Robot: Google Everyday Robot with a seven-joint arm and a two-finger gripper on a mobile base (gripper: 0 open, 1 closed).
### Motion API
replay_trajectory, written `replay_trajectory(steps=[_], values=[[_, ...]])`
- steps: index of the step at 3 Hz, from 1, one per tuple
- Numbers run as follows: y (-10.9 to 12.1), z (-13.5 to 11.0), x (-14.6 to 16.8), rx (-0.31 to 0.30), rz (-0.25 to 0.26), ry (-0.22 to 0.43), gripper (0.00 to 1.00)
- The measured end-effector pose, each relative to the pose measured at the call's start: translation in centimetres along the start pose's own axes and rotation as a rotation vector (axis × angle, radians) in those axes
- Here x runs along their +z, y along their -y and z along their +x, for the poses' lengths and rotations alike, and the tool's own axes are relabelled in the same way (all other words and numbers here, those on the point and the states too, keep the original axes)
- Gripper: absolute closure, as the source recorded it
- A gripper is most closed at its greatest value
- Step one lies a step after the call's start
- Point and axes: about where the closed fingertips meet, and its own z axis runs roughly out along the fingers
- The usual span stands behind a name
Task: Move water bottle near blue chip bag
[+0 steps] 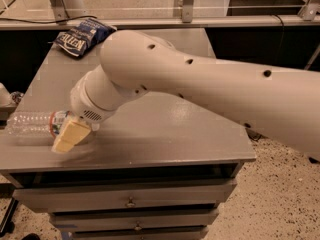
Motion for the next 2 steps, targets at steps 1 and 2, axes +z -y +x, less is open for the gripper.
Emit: replay_trajectory(steps=[1, 2], values=[[0.42, -0.69, 1.70, -0.009, 0.010, 0.019, 0.41], [1.17, -1.01, 2.07, -0.018, 0.027, 0.023, 0.64]])
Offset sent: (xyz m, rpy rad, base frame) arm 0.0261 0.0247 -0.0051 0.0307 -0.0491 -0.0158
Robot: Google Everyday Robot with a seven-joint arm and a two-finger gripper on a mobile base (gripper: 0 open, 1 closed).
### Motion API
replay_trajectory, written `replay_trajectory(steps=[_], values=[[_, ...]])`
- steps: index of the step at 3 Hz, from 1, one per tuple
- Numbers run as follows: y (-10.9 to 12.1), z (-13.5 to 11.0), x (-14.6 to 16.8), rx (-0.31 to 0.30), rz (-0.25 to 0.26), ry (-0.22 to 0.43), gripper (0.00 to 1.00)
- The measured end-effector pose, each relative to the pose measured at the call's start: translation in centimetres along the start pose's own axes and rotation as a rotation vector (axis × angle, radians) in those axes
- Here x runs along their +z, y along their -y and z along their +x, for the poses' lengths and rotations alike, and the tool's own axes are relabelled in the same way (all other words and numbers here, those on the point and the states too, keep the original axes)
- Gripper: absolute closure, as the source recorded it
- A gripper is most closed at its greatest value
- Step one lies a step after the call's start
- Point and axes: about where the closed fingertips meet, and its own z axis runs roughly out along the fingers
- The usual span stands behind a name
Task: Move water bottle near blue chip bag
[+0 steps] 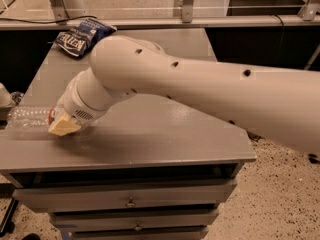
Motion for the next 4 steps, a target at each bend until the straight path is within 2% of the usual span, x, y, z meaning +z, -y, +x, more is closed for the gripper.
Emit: replay_trajectory(steps=[1, 2, 3, 4], values=[[2.3, -0.9, -0.8, -0.048, 0.035, -0.017, 0.87], [6.6, -1.7, -4.6, -0.146, 0.099, -0.062, 1.00], [6.5, -1.7, -4.5, -0.146, 0.098, -0.062, 1.00], [6.7, 0.0, -5.1, -0.143, 0.138, -0.075, 1.00]])
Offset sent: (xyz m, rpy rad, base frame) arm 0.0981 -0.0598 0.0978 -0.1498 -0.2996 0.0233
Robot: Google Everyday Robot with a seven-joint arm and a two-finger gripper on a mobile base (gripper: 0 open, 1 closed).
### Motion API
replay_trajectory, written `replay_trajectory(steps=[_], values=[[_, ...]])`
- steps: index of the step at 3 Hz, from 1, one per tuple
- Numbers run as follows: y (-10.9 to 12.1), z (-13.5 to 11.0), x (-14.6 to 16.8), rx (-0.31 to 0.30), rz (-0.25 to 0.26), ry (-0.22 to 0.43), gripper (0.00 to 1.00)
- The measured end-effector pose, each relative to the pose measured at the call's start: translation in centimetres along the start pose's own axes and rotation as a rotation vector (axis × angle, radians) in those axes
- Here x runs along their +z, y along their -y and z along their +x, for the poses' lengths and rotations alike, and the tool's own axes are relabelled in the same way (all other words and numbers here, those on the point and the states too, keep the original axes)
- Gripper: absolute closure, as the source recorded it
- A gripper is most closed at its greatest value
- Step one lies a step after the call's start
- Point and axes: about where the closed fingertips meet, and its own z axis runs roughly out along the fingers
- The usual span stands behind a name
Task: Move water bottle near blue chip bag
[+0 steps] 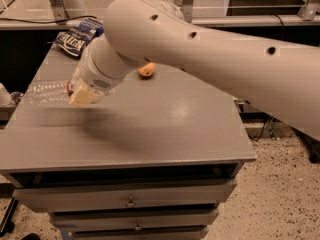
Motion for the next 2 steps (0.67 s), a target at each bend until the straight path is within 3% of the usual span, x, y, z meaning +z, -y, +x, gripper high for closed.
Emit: replay_trajectory(steps=[1, 2], values=[[2.7, 3.8, -0.3, 0.014, 0.058, 0.001, 1.00], [7.0, 7.5, 0.6, 0.007, 0.089, 0.001, 1.00]])
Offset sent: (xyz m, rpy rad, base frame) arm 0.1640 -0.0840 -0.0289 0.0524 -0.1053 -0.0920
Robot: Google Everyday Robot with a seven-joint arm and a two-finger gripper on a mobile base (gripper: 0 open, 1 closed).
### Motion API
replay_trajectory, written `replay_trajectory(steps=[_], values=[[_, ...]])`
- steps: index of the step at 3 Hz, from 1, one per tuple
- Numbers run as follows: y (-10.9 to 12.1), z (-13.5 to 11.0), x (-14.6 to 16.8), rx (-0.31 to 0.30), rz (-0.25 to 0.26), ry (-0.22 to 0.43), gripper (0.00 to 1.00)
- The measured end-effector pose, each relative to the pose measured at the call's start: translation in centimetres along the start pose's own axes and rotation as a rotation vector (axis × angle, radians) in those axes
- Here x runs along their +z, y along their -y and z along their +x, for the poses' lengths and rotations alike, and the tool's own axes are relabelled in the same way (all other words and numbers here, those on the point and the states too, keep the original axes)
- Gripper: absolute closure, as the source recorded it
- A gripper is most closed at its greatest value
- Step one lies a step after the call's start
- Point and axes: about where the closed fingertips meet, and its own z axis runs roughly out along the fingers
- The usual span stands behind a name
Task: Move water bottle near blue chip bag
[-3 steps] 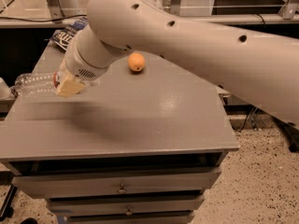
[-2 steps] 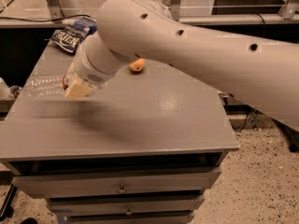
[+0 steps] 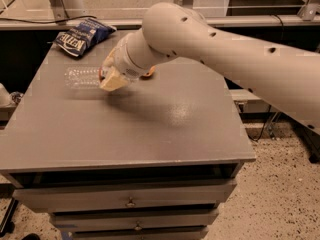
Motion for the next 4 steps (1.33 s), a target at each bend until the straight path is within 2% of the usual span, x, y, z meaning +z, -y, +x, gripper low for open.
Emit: replay_trajectory(steps=[1, 2, 3, 4], values=[[5.0, 1.6, 1.9, -0.032, 0.017, 0.008, 1.00], [9.3, 1.8, 3.5, -0.083, 0.019, 0.002, 1.00], [12.7, 1.7, 4.6, -0.130, 0.029, -0.026, 1.00], [14.3, 2.0, 5.7, -0.154, 0.030, -0.047, 1.00]])
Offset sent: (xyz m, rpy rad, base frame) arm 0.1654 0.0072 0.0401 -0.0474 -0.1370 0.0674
